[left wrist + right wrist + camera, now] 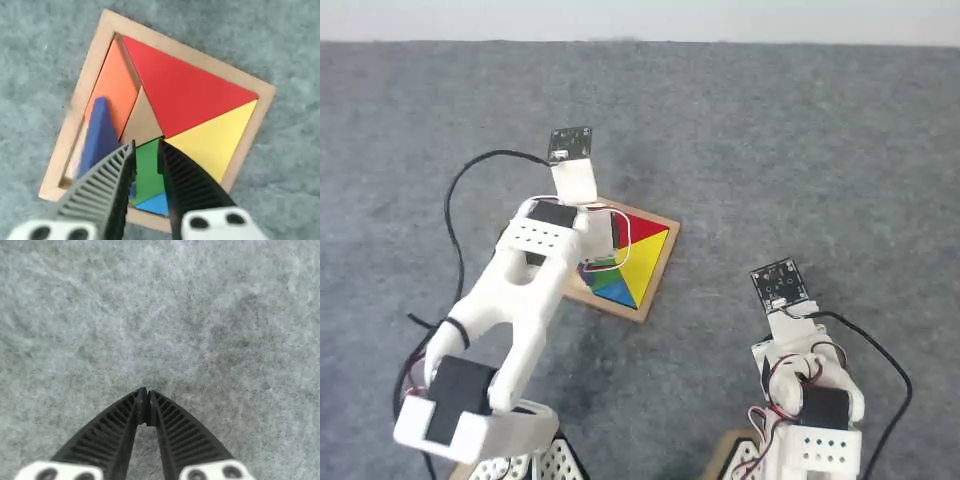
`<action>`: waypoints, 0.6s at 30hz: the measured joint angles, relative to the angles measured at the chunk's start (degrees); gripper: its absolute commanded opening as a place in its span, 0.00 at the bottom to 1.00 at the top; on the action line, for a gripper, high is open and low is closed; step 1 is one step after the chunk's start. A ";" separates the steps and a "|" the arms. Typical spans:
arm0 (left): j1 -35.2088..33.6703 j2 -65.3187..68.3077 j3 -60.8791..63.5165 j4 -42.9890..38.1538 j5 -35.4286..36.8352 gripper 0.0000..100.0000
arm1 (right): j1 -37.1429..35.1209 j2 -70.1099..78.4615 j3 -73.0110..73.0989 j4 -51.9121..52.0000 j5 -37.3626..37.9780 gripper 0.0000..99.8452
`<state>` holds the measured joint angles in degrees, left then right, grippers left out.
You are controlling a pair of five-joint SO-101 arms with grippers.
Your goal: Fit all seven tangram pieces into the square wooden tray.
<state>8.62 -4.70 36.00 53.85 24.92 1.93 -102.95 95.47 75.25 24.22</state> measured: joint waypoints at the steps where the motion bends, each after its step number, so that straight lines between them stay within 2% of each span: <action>1: 0.00 0.00 0.00 0.00 0.00 0.07 | 0.00 0.00 0.00 0.00 0.00 0.01; 11: -0.26 -0.09 0.00 0.00 -0.44 0.07 | 0.00 0.00 0.00 0.00 0.00 0.01; 18: -9.23 -0.09 0.00 -1.49 -0.35 0.07 | 0.00 0.00 0.00 0.00 0.00 0.01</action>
<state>-0.62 -4.79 36.00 52.35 24.57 1.93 -102.95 95.47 75.25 24.22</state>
